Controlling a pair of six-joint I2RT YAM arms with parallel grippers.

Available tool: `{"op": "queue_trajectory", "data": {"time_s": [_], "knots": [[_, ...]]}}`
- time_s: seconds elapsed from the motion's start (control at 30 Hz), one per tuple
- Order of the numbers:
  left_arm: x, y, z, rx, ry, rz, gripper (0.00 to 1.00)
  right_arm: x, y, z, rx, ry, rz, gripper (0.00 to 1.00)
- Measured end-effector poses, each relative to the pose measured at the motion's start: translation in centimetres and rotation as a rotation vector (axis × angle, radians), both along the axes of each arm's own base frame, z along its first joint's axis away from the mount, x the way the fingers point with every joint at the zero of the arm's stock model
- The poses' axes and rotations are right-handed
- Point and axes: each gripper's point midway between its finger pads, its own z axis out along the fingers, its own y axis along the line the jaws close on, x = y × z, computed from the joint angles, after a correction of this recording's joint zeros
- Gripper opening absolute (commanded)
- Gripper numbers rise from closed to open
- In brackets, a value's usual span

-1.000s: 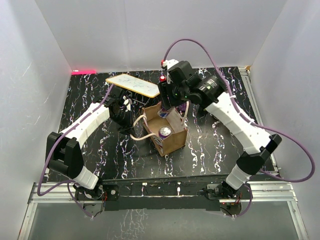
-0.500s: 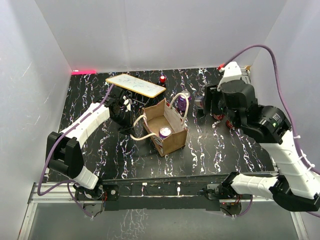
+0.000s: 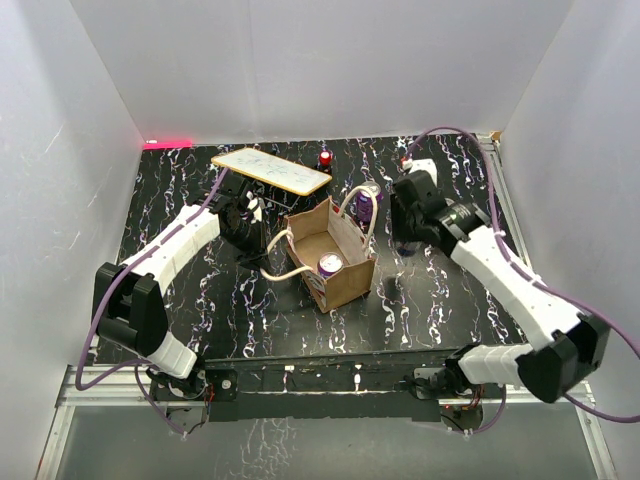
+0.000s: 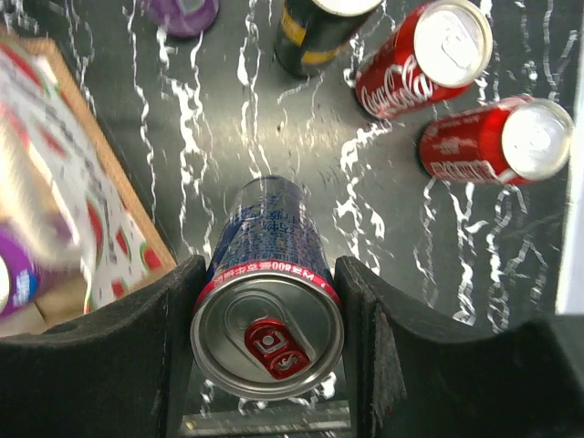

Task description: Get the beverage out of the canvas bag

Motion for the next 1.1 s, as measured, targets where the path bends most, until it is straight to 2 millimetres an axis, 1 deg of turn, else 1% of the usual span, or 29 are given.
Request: {"op": "queue_trajectory", "data": {"time_s": [0.17,0.23,0.33,0.43,0.5,0.6,0.63,0.67,0.7,0.73,0.8,0.97,1.1], "knots": [[0.0,0.0,0.0,0.000,0.000,-0.001,0.00,5.5,-1.2,-2.9,0.100,0.039,-0.065,0.08],[0.0,0.0,0.1,-0.001,0.002,-0.001,0.00,7.0,-1.1,-4.4,0.101,0.065,-0.054,0.08],[-0.1,-0.1,0.1,-0.004,0.003,-0.001,0.00,8.5,0.0,-7.0,0.093,0.116,-0.012,0.08],[-0.1,-0.1,0.1,-0.006,0.004,-0.002,0.00,9.3,0.8,-8.8,0.079,0.153,0.017,0.08],[-0.1,-0.1,0.1,-0.006,0.004,-0.002,0.00,9.8,1.0,-9.4,0.073,0.163,0.024,0.08],[-0.1,-0.1,0.1,-0.006,0.004,-0.003,0.00,10.4,1.1,-9.4,0.067,0.154,0.029,0.08],[-0.1,-0.1,0.1,-0.005,0.006,-0.004,0.00,10.6,1.2,-9.3,0.065,0.151,0.032,0.11],[-0.2,0.0,0.2,-0.005,0.006,-0.006,0.00,10.8,1.2,-9.2,0.064,0.147,0.034,0.19],[-0.2,0.0,0.3,-0.004,0.006,-0.007,0.00,11.1,1.3,-9.1,0.063,0.144,0.035,0.31],[-0.2,0.0,0.3,-0.004,0.006,-0.007,0.00,11.4,1.4,-9.1,0.062,0.140,0.037,0.40],[-0.1,-0.1,0.5,-0.005,0.001,-0.011,0.00,11.8,1.5,-9.3,0.062,0.139,0.038,0.55],[0.0,-0.1,0.6,-0.006,-0.005,-0.017,0.00,11.7,1.6,-9.8,0.060,0.152,0.038,0.75],[0.0,-0.1,0.6,-0.007,-0.007,-0.021,0.00,11.8,1.6,-9.6,0.063,0.147,0.040,0.83]]}}
